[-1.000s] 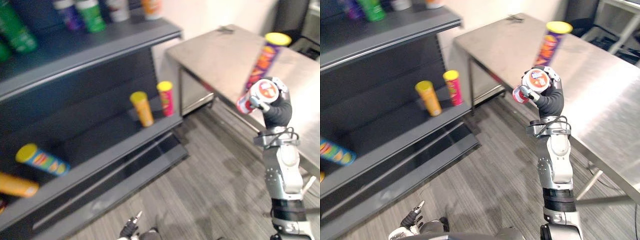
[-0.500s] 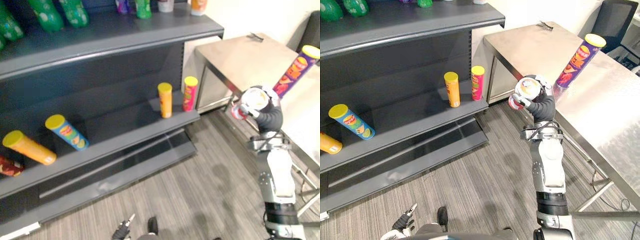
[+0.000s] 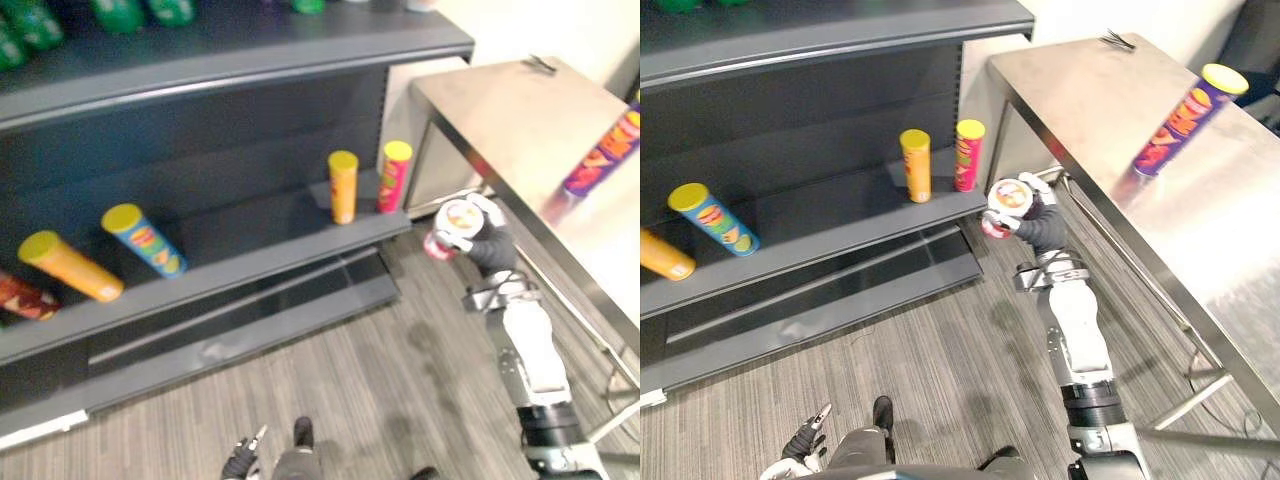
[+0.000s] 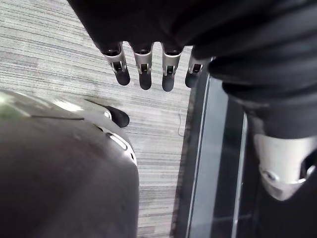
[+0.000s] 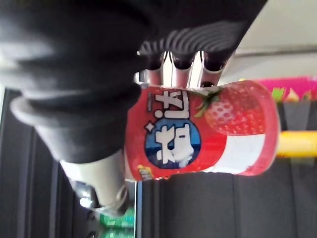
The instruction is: Put the gum and the chips on the shelf.
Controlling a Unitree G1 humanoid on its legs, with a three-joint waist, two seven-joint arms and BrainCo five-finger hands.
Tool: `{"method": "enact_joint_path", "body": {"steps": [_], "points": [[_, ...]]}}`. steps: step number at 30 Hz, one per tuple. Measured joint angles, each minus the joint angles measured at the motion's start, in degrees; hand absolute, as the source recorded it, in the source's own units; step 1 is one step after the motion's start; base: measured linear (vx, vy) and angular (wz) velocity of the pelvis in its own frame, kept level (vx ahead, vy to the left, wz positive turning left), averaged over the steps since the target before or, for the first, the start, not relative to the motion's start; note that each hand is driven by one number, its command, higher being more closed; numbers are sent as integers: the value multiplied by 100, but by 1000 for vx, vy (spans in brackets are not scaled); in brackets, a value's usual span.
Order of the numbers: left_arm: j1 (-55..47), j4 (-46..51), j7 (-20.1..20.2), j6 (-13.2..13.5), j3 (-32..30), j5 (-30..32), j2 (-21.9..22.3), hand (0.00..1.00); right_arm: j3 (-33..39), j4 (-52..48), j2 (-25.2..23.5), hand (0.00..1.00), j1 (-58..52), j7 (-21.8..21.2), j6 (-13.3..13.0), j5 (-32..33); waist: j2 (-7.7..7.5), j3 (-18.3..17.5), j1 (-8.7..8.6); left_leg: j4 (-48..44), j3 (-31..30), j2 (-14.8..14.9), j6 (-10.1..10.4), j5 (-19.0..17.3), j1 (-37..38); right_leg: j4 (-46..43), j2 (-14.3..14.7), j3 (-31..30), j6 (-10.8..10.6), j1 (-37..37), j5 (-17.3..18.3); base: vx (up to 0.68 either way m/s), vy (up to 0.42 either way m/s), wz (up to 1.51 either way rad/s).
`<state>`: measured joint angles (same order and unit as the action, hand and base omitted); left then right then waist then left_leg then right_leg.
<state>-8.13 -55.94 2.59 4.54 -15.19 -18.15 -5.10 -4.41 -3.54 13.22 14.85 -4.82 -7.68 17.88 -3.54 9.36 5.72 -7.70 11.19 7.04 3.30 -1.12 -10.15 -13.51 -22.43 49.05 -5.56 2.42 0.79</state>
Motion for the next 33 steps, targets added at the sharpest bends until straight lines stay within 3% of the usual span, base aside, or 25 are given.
{"method": "enact_joint_path", "body": {"steps": [1,2,3,4,5,7,8,10,13,15,16,18,20,21,22,25,26,28,33], "points": [[-5,-5,-11,1,-25,-91,14,0,-88,-8,-7,100,19,-23,-2,-1,-3,9,12,-87,-35,-36,-34,-124,-12,-137,-82,-31,4,15,1,-1,153,48],[-15,0,-40,2,-12,-174,6,0,-180,-32,-9,100,20,-89,-4,-7,-17,29,26,-164,-140,-160,-111,-213,9,-584,-296,-483,250,-57,-27,4,135,48],[-20,3,-62,5,31,-184,-9,0,-206,-31,3,100,18,-105,-4,-8,-15,43,16,-167,-182,-215,-143,-225,40,-883,-366,-942,578,-194,-104,26,194,76],[-60,7,-96,30,199,-185,-21,0,-252,-39,38,100,19,-128,-6,-10,52,53,-47,-145,-310,-256,-208,-239,71,-1486,-312,-2168,1179,-607,-470,73,201,93],[-63,-16,-119,25,305,-183,-48,0,-259,-94,13,100,9,-158,-30,-10,124,123,-96,-147,-570,-254,-275,-224,117,-1834,26,-3370,939,-912,-376,93,186,91],[-23,-65,-125,25,374,-179,-144,0,-282,-205,-38,100,-2,-185,-44,-7,57,202,-100,-118,-962,-314,-375,-193,130,-1746,610,-4108,417,-1002,573,118,57,96],[9,-120,-122,15,372,-175,-130,0,-283,-284,-54,100,-8,-191,-60,-4,31,212,-93,-48,-1142,-435,-409,-168,198,-1526,802,-4121,370,-1016,794,139,13,82],[8,-120,-124,-6,411,-169,-131,0,-286,-295,-84,100,-9,-203,-92,0,53,235,-99,-40,-1396,-603,-443,-172,348,-1274,965,-4212,296,-1056,885,157,10,92],[103,-193,-128,-2,412,-172,-148,0,-283,-365,-83,100,-112,-214,-113,18,52,240,-179,-79,-1925,-806,-344,-209,447,-945,1277,-5099,159,-1182,801,117,-91,112],[148,-331,-140,-7,387,-181,-180,0,-289,-535,-144,100,-199,-290,-135,33,-87,190,-211,-233,-2280,-981,-177,-317,397,-361,1156,-5034,-223,-994,618,145,-245,106],[149,-344,-145,-9,385,-181,-180,0,-289,-535,-150,100,-206,-297,-136,35,-76,185,-221,-254,-2312,-976,-150,-333,373,-317,1158,-5001,-256,-929,662,96,-221,62],[121,-350,-192,-8,308,-178,-79,0,-269,-539,-154,100,-250,-332,-138,82,146,161,-252,-139,-2460,-701,-62,-375,283,3,1353,-4602,-180,-775,691,68,-246,59],[107,-353,-206,-10,173,-170,-49,0,-138,-543,-171,100,-454,-334,-139,148,211,126,-406,198,-2235,-336,44,-140,292,86,1456,-4116,-49,-688,745,99,-282,97],[115,-342,-209,-9,173,-171,-47,0,-36,-540,-174,100,-526,-329,-138,256,215,123,-394,434,-2110,-185,194,91,320,72,1513,-3951,11,-685,783,99,-196,77],[115,-341,-209,-9,169,-171,-46,0,0,-540,-178,100,-536,-325,-138,264,213,124,-394,529,-2101,-151,215,178,333,72,1529,-3891,23,-682,790,86,-137,47],[161,-346,-203,-15,141,-127,-39,0,120,-543,-210,100,-604,-327,-139,286,209,124,-422,760,-1273,-84,-38,358,369,154,1425,-3629,26,-538,802,67,-15,43],[184,-343,-196,-12,134,-85,-12,0,139,-533,-221,100,-651,-324,-139,286,210,124,-448,797,-748,-11,-99,374,477,167,1356,-3548,-10,-433,824,44,43,35],[195,-343,-196,-13,154,-78,-7,0,132,-519,-264,100,-673,-325,-139,286,197,120,-449,914,-620,-75,-7,480,627,176,1268,-3551,-52,-335,852,61,72,20],[208,-335,-192,-18,194,-63,-6,0,71,-443,-490,100,-858,-324,-135,281,161,78,-425,1312,-531,-211,5,654,865,474,1215,-3624,-196,-185,758,28,60,-4]]}}
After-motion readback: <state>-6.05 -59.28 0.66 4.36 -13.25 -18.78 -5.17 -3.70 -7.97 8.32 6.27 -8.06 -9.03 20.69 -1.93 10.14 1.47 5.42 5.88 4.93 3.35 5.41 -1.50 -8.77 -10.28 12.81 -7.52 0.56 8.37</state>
